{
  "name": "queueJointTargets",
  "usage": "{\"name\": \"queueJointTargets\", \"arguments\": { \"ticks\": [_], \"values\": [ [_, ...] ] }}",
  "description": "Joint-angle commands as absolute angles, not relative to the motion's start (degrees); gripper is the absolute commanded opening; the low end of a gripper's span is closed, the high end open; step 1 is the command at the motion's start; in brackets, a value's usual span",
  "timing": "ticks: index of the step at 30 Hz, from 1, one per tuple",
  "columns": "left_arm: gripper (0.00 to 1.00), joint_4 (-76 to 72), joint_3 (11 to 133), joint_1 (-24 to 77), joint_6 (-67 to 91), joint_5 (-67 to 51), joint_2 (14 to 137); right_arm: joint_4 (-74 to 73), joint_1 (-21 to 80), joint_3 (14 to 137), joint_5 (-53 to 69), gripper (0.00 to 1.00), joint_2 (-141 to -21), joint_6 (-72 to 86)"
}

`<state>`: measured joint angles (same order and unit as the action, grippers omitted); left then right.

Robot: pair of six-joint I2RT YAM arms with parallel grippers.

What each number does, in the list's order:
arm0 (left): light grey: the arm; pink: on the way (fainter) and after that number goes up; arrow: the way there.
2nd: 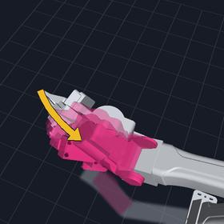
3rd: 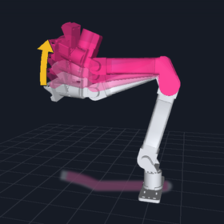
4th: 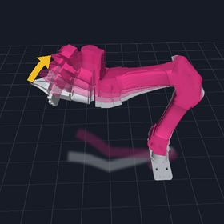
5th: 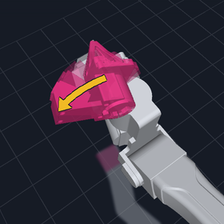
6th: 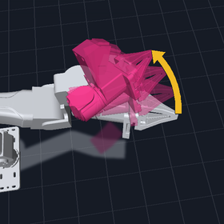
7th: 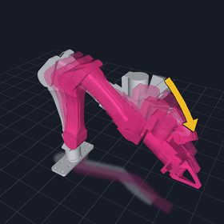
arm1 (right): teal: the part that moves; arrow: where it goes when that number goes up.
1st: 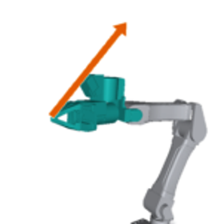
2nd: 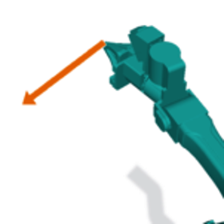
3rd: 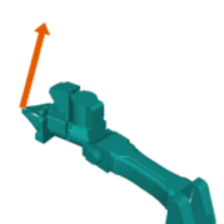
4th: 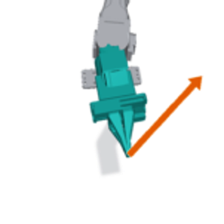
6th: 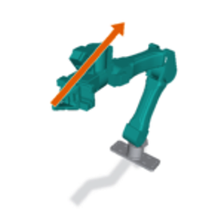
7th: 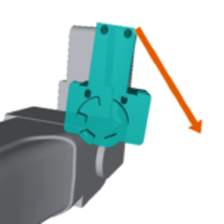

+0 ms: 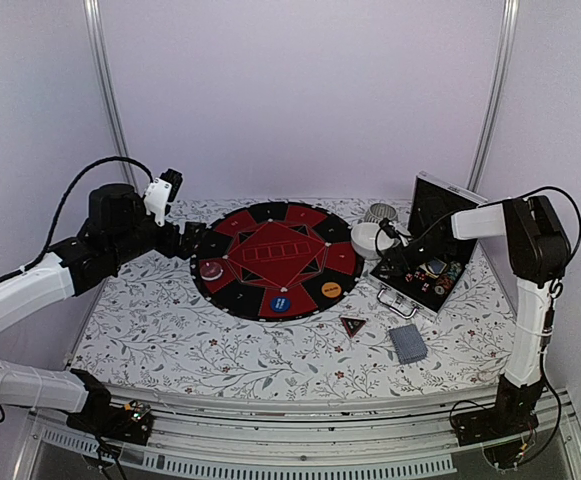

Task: Distribute texas hold em gaming equipment
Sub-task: Pick up the pile of poker chips from the chip case.

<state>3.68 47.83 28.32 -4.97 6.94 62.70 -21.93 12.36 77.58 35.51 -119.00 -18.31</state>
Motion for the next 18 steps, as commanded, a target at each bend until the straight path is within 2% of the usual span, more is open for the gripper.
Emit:
{"name": "queueJointTargets", "arguments": {
  "ticks": [1,9,18],
  "values": [
    [0.98,2.3,47.1,27.7,-5.7,6.8,62.8,-22.7,12.7,75.8,35.1,0.6,-116.2,-18.9],
    [0.98,2.3,47.1,27.7,-5.6,6.4,62.6,-23.1,12.7,74.4,35.8,0.43,-114.4,-18.8],
    [0.98,2.4,47.2,27.7,-5.5,6.2,62.4,-22.5,12.7,74.9,36.7,0.3,-113.5,-17.8]
  ]
}}
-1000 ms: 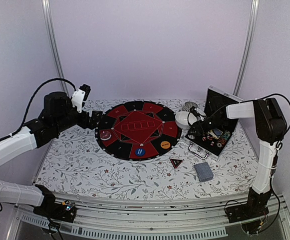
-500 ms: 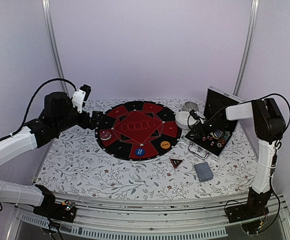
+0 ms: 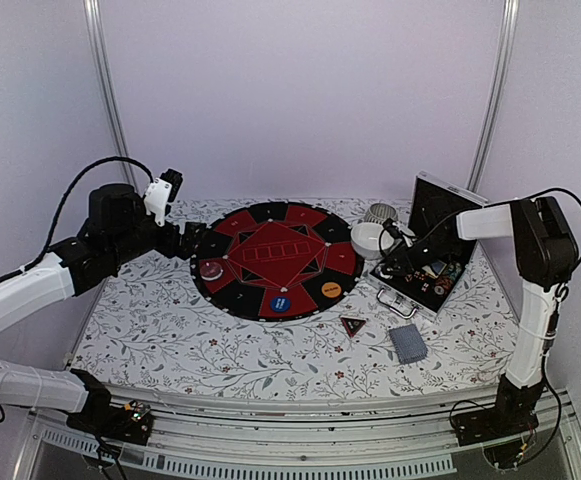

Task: Distribute texas hold em gaming equipment
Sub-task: Pick up the pile of poker chips from the chip case.

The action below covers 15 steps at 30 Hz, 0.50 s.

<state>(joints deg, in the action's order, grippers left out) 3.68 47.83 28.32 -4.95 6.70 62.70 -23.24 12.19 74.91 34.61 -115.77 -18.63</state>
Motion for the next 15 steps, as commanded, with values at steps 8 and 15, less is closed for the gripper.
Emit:
{"name": "queueJointTargets", "arguments": {
  "ticks": [8,15],
  "values": [
    [0.98,2.4,47.2,27.7,-5.6,6.3,62.3,-22.1,13.7,75.7,36.5,0.3,-115.1,-16.8],
    [0.98,2.3,47.1,27.7,-5.6,6.2,62.4,-22.1,14.8,76.9,35.2,0.35,-116.9,-16.6]
  ]
}}
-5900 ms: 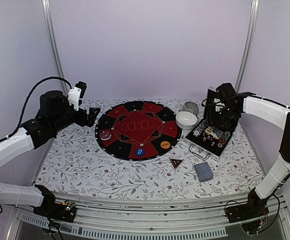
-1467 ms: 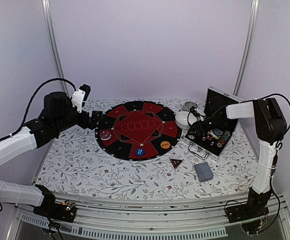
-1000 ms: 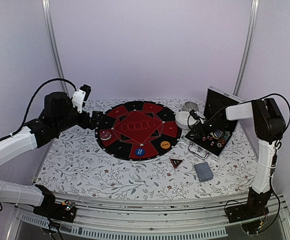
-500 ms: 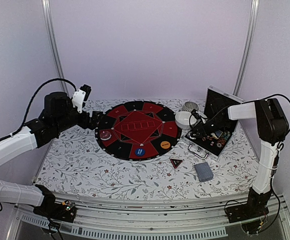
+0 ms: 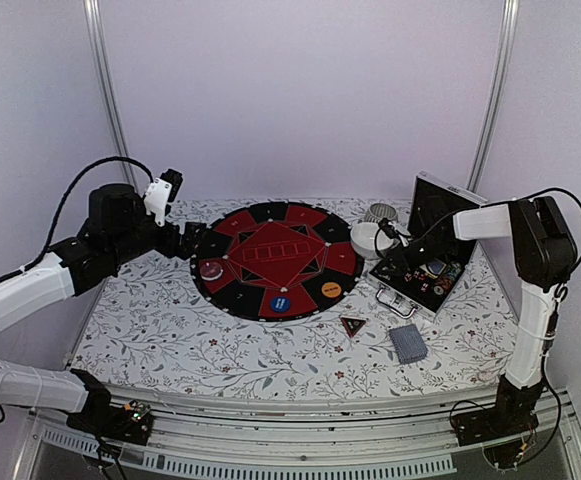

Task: Distribute texas hold em gaming equipment
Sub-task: Pick up the pile of poker chips from the chip case, then pass from the right arm to the left

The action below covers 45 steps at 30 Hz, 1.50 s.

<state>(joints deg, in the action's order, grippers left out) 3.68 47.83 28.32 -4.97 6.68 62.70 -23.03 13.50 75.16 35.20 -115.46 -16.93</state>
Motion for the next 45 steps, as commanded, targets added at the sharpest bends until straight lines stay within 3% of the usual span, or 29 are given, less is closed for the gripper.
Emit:
{"name": "queueJointTargets", "arguments": {
  "ticks": [1,6,22,29,43,45],
  "values": [
    [0.98,2.4,47.1,27.7,-5.6,6.2,62.4,-22.1,14.9,77.1,35.0,0.34,-117.0,-16.6],
    [0.98,2.4,47.1,27.7,-5.6,6.3,62.4,-22.5,15.0,77.0,33.7,0.28,-116.9,-16.5],
    [0.98,2.5,47.2,27.7,-5.5,6.1,62.3,-24.5,15.0,74.4,29.0,0.23,-113.6,-17.1],
    [0.98,2.5,47.2,27.7,-5.4,5.9,62.3,-24.4,14.9,74.1,28.9,0.05,-111.4,-16.8],
    [0.98,-1.1,45.3,27.8,-6.8,-1.8,59.9,-29.0,18.7,80.2,23.8,0.02,-99.3,-3.9],
    [0.93,-1.6,45.0,28.1,-7.8,-6.8,59.5,-30.6,21.8,81.3,24.1,0.02,-98.8,-1.0]
  ]
}}
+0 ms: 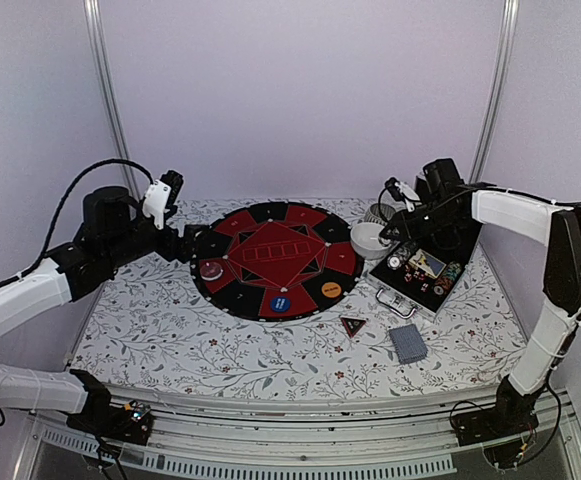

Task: Distribute texas hold em gaming equipment
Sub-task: Pass from the right arm to the left

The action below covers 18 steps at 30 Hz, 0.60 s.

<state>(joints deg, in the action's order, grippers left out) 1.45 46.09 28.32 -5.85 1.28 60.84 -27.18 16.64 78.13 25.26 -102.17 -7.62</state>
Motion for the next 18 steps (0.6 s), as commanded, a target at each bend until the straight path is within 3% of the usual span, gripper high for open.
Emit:
{"name": "queueJointTargets", "arguments": {
  "ticks": [1,6,11,18],
  "values": [
    [0.88,-1.8,44.9,28.6,-8.4,-11.5,59.3,-31.3,23.4,82.0,24.3,0.02,-98.8,1.5],
    [0.85,-5.0,41.6,38.3,-18.3,-20.8,56.5,-29.1,31.8,84.0,31.5,0.02,-100.7,16.9],
    [0.95,-3.4,41.6,49.2,-27.4,-11.5,58.3,-23.6,41.8,87.7,38.3,0.02,-106.1,23.8],
    [0.98,0.4,41.5,52.0,-28.4,-8.7,66.0,-13.0,48.0,89.3,45.6,0.02,-113.6,31.1]
  ]
}}
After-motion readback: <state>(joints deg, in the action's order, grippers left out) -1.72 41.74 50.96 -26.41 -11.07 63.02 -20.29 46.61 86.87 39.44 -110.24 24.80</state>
